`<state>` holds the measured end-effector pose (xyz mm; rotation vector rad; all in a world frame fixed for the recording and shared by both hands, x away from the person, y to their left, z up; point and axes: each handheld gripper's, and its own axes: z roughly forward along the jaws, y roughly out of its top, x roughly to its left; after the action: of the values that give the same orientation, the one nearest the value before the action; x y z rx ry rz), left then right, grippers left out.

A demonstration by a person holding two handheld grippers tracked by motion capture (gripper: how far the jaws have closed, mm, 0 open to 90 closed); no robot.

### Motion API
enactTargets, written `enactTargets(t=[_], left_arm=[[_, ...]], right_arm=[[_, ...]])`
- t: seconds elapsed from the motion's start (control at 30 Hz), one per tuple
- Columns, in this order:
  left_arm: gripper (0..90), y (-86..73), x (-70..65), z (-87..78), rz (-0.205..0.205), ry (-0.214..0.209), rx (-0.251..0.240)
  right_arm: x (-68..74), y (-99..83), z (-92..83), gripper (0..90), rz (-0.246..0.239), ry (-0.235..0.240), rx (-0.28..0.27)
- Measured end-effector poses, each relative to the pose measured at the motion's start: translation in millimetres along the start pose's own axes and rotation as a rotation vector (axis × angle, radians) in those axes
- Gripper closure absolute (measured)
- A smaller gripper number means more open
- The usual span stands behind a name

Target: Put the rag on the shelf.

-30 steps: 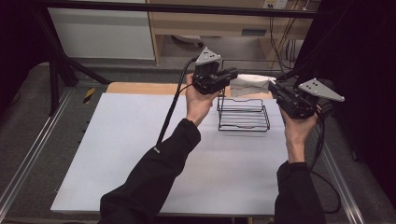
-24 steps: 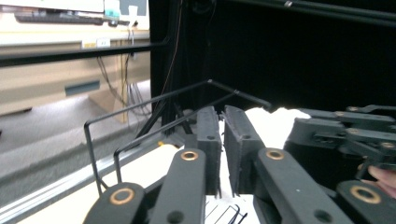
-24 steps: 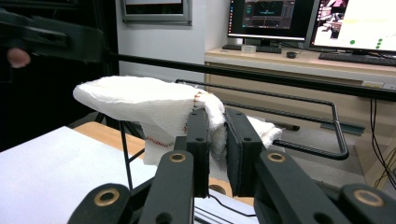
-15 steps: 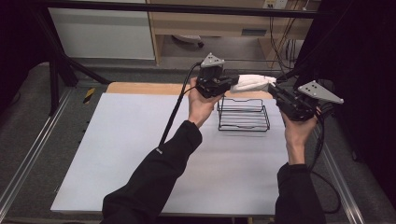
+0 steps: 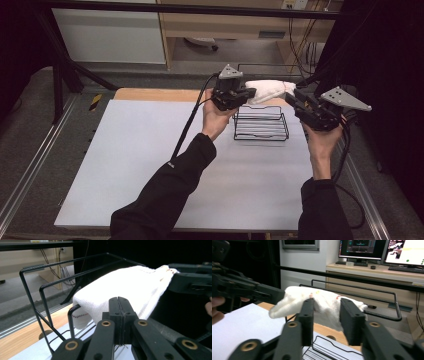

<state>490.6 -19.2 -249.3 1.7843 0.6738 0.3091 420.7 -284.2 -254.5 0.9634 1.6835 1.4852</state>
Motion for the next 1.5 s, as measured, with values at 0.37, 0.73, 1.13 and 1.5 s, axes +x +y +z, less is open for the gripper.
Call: enactTargets(t=[0.37,0.73,1.13,1.5], left_arm=[[89.3,-9.3,1.3,9.1,0.004,0.012,0.024],[89.2,-16.9,3.8,15.4,0.023,0.035,0.034],[80.2,-21.6,0.0,-8.0,0.056,0.019,0.034],[47.4,-59.8,12.8,-47.0,0.078,0.013,0.109]], right_arm=[[3.4,-0.5,11.5,81.7,0.024,0.022,0.065],[-3.4,-29.1,34.9,84.4,0.055,-0.017,0.147],[4.7,-22.7,17.4,65.4,0.047,0.030,0.104],[30.3,-37.1,15.2,33.1,0.068,0.138,0.165]])
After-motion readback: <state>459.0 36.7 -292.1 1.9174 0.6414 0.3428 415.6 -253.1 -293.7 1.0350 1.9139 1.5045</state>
